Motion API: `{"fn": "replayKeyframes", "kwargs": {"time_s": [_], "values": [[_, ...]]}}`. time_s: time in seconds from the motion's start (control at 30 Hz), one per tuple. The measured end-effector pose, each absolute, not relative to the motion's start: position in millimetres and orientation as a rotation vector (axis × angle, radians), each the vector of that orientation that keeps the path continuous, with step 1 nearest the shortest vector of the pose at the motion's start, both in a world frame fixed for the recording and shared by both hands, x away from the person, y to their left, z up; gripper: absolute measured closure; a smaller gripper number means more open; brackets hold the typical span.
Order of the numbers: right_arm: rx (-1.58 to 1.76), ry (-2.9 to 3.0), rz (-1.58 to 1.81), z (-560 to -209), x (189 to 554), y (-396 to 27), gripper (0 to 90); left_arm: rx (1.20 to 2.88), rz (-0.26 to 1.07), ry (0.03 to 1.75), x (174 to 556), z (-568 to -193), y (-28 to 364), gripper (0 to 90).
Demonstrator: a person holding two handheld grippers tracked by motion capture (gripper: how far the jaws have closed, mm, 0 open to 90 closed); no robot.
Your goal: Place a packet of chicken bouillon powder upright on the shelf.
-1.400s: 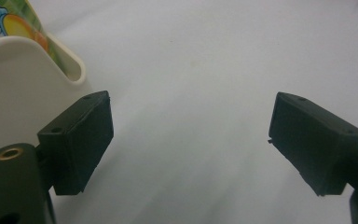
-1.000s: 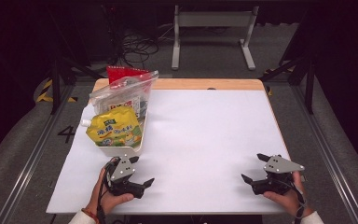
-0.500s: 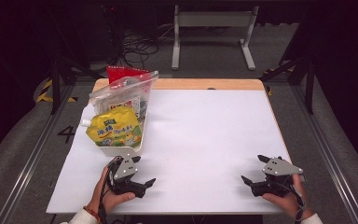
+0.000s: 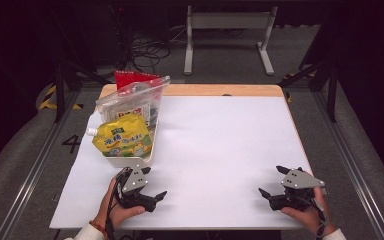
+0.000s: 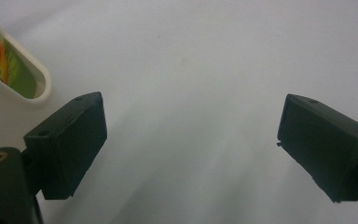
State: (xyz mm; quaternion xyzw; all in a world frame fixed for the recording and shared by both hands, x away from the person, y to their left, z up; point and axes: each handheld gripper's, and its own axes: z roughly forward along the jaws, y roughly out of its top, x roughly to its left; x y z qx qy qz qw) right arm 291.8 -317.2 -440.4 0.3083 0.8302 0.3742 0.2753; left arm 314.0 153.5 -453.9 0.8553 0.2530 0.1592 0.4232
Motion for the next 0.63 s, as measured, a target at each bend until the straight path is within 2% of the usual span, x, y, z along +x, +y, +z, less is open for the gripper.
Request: {"fn": "replayKeyframes", "kwargs": {"time_s": [0.63], "values": [[0.847,2.226,1.006,-441.3,293.2,-318.0,7.7,2.148,0.398,0.627,316.3,-454.1,154.0,9.1]]}}
